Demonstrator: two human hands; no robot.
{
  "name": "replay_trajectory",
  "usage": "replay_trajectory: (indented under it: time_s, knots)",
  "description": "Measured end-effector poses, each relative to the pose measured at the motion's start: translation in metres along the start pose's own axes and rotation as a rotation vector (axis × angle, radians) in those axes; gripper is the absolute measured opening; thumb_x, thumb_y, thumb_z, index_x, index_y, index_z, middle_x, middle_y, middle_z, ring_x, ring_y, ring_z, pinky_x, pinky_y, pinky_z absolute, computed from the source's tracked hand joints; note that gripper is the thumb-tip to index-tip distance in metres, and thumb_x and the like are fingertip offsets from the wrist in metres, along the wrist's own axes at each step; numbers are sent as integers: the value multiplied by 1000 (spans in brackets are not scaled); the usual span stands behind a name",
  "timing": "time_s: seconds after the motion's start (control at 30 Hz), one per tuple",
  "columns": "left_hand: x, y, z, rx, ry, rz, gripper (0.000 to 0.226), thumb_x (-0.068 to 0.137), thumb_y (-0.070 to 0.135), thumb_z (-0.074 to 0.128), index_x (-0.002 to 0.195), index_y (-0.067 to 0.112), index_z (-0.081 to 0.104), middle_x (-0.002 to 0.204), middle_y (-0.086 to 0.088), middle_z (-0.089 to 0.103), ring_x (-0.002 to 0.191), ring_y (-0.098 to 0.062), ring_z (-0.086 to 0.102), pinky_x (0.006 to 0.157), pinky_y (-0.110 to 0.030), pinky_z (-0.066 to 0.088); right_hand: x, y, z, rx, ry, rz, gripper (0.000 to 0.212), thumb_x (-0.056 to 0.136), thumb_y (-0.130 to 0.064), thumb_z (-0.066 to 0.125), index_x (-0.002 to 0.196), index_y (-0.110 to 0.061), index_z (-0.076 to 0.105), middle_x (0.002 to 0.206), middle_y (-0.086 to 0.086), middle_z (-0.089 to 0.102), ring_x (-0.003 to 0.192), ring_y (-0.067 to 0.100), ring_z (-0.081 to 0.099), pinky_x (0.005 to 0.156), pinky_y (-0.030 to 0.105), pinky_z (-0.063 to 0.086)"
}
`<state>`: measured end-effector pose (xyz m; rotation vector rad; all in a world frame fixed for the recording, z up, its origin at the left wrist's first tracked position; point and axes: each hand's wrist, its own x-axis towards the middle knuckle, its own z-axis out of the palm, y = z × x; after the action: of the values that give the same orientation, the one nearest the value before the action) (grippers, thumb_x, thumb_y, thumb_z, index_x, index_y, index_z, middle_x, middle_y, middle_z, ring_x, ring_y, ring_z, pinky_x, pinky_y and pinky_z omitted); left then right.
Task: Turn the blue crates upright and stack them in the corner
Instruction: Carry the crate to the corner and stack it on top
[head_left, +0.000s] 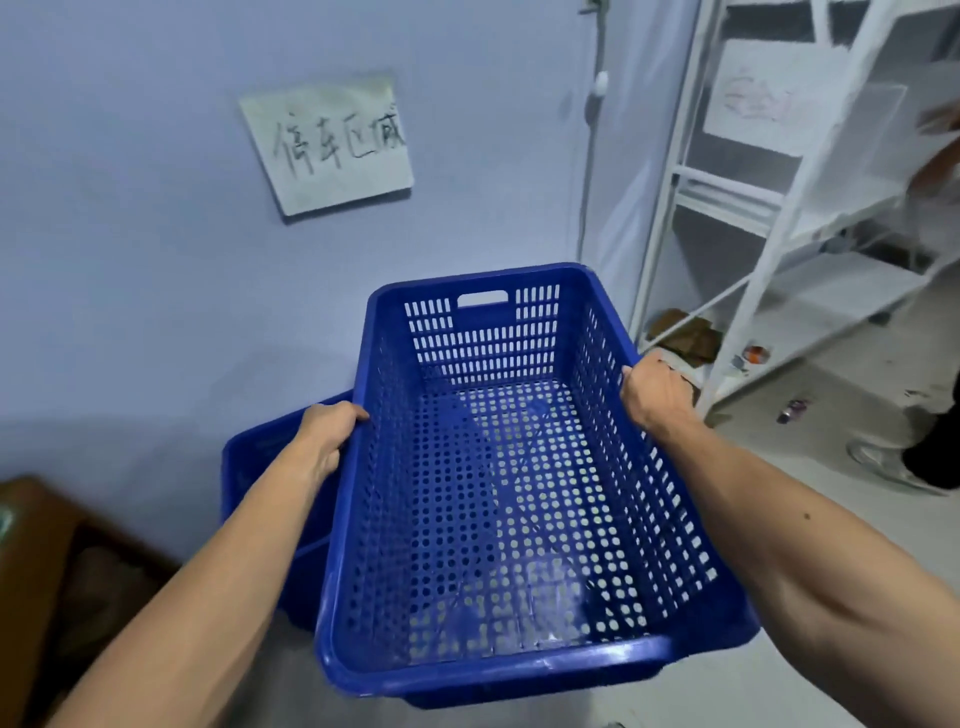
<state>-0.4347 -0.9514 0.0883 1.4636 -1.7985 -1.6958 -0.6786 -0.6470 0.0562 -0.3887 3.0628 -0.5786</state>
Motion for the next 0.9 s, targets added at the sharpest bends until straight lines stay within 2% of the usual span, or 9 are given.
replay_trajectory:
  time_s: [0.17,0.3,0.47,0.53,0.57,0.6,0.67,0.77,0.9]
  knots:
    - [2,-23,-65,-42,84,-57,20,86,8,63,105,2,65,82,-13,66,67,-25,62,51,-30,47,-9,-63,22,29,-50,-102,32,105,-28,38,115,0,49,113,23,64,100,39,61,74,39,37]
    - [6,-49,-100,-49,142,-137,23,88,10,59,110,3,59,83,-13,63,66,-26,59,39,-27,48,-7,-107,46,2,-82,-185,24,104,-25,39,110,-3,49,98,16,64,83,33,58,70,39,40]
    - [2,-73,-127,-94,271,-213,10,90,9,57,99,7,60,89,-15,60,58,-22,51,50,-29,39,9,-168,77,0,-138,-350,24,104,-26,40,103,-4,47,92,12,63,82,32,62,74,45,49]
    - [-2,-79,-131,-113,323,-243,9,90,5,56,98,4,60,83,-16,59,48,-21,56,42,-23,41,18,-186,89,-25,-164,-397,28,104,-28,38,108,-2,48,97,12,63,86,34,61,72,42,45]
    - [-4,-80,-132,-115,351,-257,3,90,3,55,89,2,58,81,-15,57,42,-18,57,37,-21,40,23,-195,95,-45,-183,-425,30,104,-29,38,111,-2,49,101,13,63,88,35,60,71,39,42]
    - [-5,-82,-132,-122,382,-276,10,92,3,55,81,3,54,82,-14,55,43,-18,56,37,-22,40,27,-203,101,-64,-191,-457,31,104,-29,37,113,-2,48,105,15,63,87,34,58,70,38,38]
    - [-5,-85,-133,-150,430,-304,14,93,4,54,80,4,51,90,-14,53,59,-20,51,48,-29,40,35,-220,111,-79,-211,-507,32,105,-30,35,114,-2,48,108,16,63,80,31,51,69,37,36]
    - [-3,-89,-132,-187,487,-348,13,95,6,55,107,1,51,90,-11,52,72,-22,49,64,-34,44,47,-242,127,-86,-234,-574,33,105,-30,35,115,-2,48,108,17,64,78,30,51,68,37,36]
    - [5,-98,-135,-209,545,-402,28,96,14,60,117,-3,53,119,-21,58,97,-33,56,83,-43,47,63,-269,147,-100,-255,-677,32,105,-29,35,116,-2,48,110,18,62,92,36,61,69,37,38]
